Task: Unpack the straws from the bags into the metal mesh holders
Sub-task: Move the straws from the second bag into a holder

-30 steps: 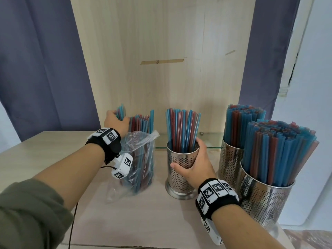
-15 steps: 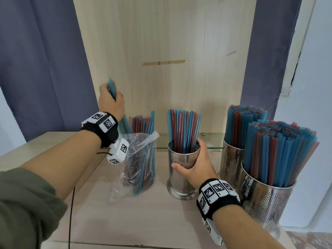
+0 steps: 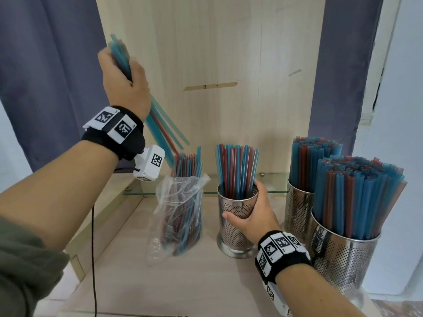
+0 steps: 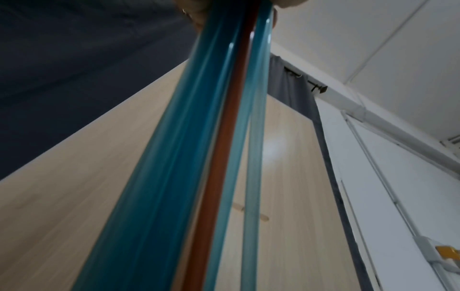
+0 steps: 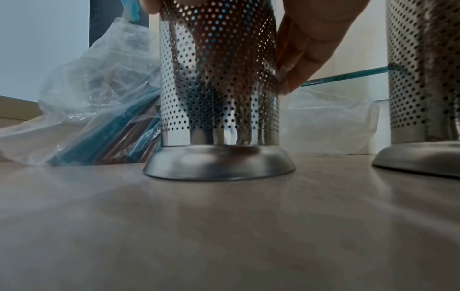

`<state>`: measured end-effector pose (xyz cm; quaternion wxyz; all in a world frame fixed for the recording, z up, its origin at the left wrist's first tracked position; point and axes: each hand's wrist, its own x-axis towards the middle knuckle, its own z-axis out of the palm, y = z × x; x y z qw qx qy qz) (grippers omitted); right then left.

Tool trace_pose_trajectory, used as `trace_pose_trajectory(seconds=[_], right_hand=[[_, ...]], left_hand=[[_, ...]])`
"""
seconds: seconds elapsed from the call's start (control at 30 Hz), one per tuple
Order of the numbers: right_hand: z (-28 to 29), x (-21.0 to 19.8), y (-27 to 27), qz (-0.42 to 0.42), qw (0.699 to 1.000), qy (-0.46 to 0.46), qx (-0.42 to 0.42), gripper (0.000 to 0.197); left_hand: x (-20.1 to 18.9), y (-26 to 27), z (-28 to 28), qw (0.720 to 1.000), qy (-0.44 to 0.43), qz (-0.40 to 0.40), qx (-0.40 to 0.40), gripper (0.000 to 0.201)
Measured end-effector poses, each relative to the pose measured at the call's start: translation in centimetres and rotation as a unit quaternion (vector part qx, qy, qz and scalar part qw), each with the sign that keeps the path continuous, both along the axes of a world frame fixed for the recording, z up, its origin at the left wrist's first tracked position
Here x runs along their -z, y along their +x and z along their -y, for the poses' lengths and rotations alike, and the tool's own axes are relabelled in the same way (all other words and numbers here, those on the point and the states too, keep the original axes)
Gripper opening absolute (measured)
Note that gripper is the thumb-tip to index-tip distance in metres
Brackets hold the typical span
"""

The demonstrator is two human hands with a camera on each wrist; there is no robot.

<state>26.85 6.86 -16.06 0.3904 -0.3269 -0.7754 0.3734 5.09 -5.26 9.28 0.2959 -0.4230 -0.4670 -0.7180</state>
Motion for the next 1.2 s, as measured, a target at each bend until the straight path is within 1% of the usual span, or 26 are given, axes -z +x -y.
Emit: trace_pose_trajectory(seconds=[0.1, 0.23, 0.3, 0.4, 0.53, 0.8, 0.93, 1.0, 1.1, 1.2], right_hand=[[0.0, 0.0, 0.0, 0.000, 1.000, -0.002, -0.002, 0.118], [0.0, 0.0, 0.0, -0.002, 1.000, -0.003, -0.003, 0.115], [0.1, -0.1, 0.0, -0.004, 1.000, -0.003, -0.004, 0.115], [0.1, -0.1, 0.0, -0.001, 1.000, -0.005, -0.004, 0.117], [0.3, -0.2, 0.0, -0.002, 1.000, -0.011, 0.000, 0.116], [0.1, 0.0, -0.1, -0.005, 1.000, -0.021, 0.004, 0.117], [0.1, 0.2, -0.1, -0.003, 1.000, -0.011, 0.007, 0.118], [0.0, 0.2, -0.2, -0.004, 1.000, -0.008, 0.009, 0.117], [0.0, 0.2, -0.2, -0.002, 1.000, -0.003, 0.005, 0.116], [-0.1, 0.3, -0.1, -0.002, 1.000, 0.002, 0.003, 0.118]], left_hand=[[-1.6, 0.7, 0.6, 0.999, 0.042, 0.004, 0.023, 0.021], [-3.5, 1.6, 1.0, 0.989, 0.107, 0.047, 0.094, 0.008], [-3.8, 2.3, 0.8, 0.982, 0.117, 0.073, 0.127, 0.003], [-3.0, 4.0, -0.1, 0.973, 0.101, 0.109, 0.178, 0.004], [-0.5, 6.4, -2.2, 0.971, 0.074, 0.113, 0.197, 0.005], [6.5, 9.1, -7.1, 0.980, -0.071, 0.063, 0.173, 0.009], [10.1, 8.9, -8.8, 0.978, -0.161, 0.061, 0.115, 0.017], [11.7, 8.4, -9.3, 0.972, -0.215, 0.040, 0.087, 0.026], [13.6, 7.6, -9.9, 0.953, -0.299, 0.021, 0.032, 0.046], [14.4, 7.4, -10.0, 0.941, -0.339, 0.024, 0.002, 0.052]])
